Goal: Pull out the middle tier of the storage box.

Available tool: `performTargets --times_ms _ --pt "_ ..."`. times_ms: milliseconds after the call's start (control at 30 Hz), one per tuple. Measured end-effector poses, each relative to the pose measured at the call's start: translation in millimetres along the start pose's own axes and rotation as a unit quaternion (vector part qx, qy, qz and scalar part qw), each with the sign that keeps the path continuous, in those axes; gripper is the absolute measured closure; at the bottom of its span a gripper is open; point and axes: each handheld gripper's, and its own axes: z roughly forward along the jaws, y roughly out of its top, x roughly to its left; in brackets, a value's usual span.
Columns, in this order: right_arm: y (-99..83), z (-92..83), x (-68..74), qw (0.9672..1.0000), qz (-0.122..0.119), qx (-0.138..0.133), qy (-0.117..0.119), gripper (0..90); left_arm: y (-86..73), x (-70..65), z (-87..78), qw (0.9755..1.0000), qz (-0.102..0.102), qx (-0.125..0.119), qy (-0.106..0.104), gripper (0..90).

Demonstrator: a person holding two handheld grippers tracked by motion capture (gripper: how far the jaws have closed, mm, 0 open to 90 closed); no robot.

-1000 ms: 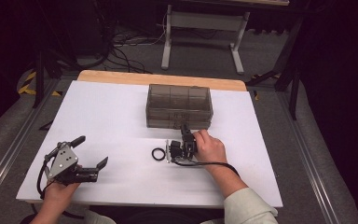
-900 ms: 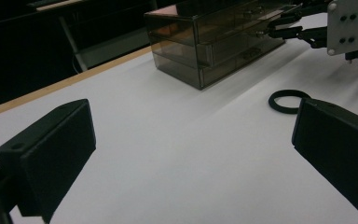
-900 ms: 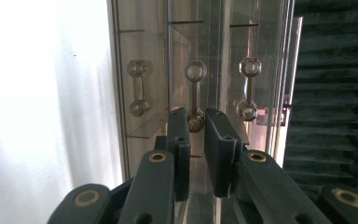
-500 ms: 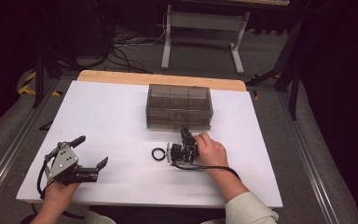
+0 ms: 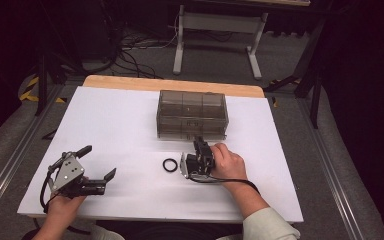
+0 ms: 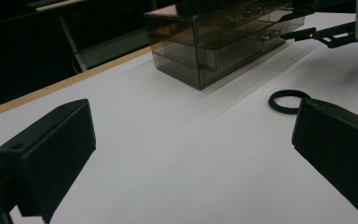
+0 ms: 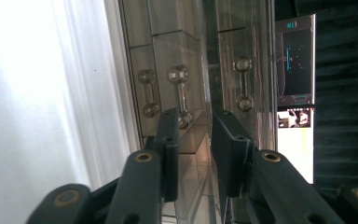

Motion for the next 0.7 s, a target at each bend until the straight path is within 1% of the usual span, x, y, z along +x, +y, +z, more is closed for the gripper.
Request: performTargets --times_ms 33,200,267,333,433,500,533,700 --pt "-0.3 -0.7 -0.5 1.0000 0.004 -0.001 0.002 72.0 0.0 -0.3 0.1 1.0000 -0.001 0.000 -0.001 0.4" --pt "-1.2 -3.2 -3.2 0.9999 0.008 -0.010 0.002 70.9 0.2 0.5 -0.3 1.0000 0.003 0.000 0.002 0.4" --pt "-1.4 -5.0 -5.4 0.9997 0.016 -0.017 0.006 70.3 0.2 0.5 -0.3 1.0000 0.003 0.000 0.002 0.4" --pt "-1.4 -5.4 -5.6 0.9997 0.017 -0.017 0.005 70.2 0.2 0.4 -0.3 1.0000 0.003 0.000 0.002 0.4" --pt "-1.4 -7.5 -7.4 0.9994 0.025 -0.022 0.008 69.3 -0.1 -0.5 0.2 1.0000 -0.003 0.001 -0.002 0.4" --pt "-1.5 -8.0 -7.7 0.9993 0.028 -0.023 0.010 69.2 -0.1 -0.6 0.2 1.0000 -0.003 0.001 -0.002 0.4" --pt "-1.8 -9.2 -9.8 0.9989 0.036 -0.026 0.014 69.1 -0.2 -0.5 0.2 1.0000 -0.004 0.001 -0.002 0.4" --pt "-3.7 -11.6 -15.1 0.9972 0.056 -0.035 0.034 65.7 -0.1 0.1 0.2 1.0000 -0.002 0.000 -0.001 0.4"
